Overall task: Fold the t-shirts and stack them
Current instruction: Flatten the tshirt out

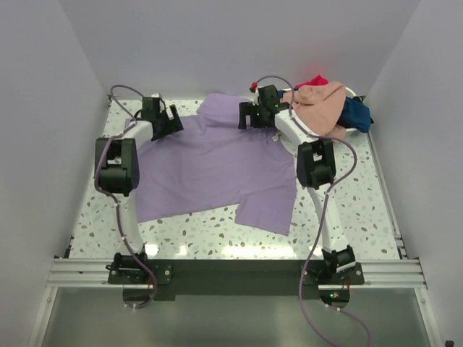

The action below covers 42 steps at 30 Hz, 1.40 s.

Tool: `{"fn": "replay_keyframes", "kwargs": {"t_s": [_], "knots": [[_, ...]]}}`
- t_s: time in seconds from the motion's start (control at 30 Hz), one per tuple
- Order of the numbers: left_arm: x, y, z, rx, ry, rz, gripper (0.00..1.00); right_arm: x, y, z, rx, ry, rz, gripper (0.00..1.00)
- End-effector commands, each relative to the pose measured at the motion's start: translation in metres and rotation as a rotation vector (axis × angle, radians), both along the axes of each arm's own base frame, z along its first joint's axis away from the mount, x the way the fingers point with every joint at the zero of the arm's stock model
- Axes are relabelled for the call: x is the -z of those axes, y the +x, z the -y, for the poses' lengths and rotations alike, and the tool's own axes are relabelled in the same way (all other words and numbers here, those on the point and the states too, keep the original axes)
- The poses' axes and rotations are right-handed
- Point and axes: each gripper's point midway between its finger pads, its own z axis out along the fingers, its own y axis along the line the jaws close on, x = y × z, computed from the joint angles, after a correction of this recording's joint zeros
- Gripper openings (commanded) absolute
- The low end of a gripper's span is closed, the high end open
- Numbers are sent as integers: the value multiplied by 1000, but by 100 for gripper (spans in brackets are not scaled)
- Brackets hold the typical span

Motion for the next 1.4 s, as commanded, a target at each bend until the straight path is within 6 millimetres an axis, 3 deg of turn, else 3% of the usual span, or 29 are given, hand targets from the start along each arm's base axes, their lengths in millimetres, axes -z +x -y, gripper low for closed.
{"fn": "replay_keyframes", "kwargs": {"t_s": [0.0,0.03,0.1,0.23,0.27,0.3,0.33,0.37,0.4,0.43,0.47,0.5,0.53,0.57,0.6,0.63,0.67,0.7,0.73,0.83,1.07,1.37], "knots": [[6,18,4,7,52,-18,100,22,-2,10,34,-31,-67,95],[-5,28,4,7,59,3,100,24,0,9,34,-28,-70,95],[-8,37,4,10,77,12,100,14,5,6,32,-9,-51,95],[-52,51,10,35,149,97,100,-24,7,-8,-12,80,18,95],[-78,51,9,19,172,140,100,-37,0,-8,-15,93,30,95],[-83,44,13,24,187,145,100,-53,2,-10,-18,113,67,95],[-116,38,14,14,190,204,100,-57,-3,-11,-26,122,65,95],[-129,31,13,0,199,227,100,-80,-6,-14,-39,139,95,95],[-123,18,16,2,203,220,100,-87,-8,-13,-41,138,101,95],[-157,5,16,-12,192,282,100,-87,-14,-13,-48,134,95,95],[-161,-5,15,-25,197,289,100,-96,-20,-15,-63,130,111,95],[-164,-15,13,-30,195,294,100,-120,-24,-16,-70,136,153,95],[-145,-34,11,-36,196,250,100,-129,-29,-16,-74,133,169,95],[-161,-47,8,-51,194,275,100,-122,-40,-19,-88,113,154,95],[-157,-58,5,-61,196,265,100,-140,-46,-17,-83,108,190,95],[-134,-74,3,-60,196,223,100,-141,-52,-18,-87,97,193,95],[-140,-84,4,-58,185,244,100,-128,-66,-23,-102,73,166,95],[-132,-90,5,-49,179,239,100,-139,-72,-23,-95,64,189,95],[-111,-104,4,-45,180,188,100,-122,-83,-22,-100,43,153,95],[-77,-123,5,-28,179,98,100,-109,-109,-32,-124,25,134,94],[-40,-136,9,6,145,20,100,-60,-142,-50,-159,10,33,93],[1,-122,8,28,109,-53,100,-19,-143,-48,-140,-26,-43,92]]}}
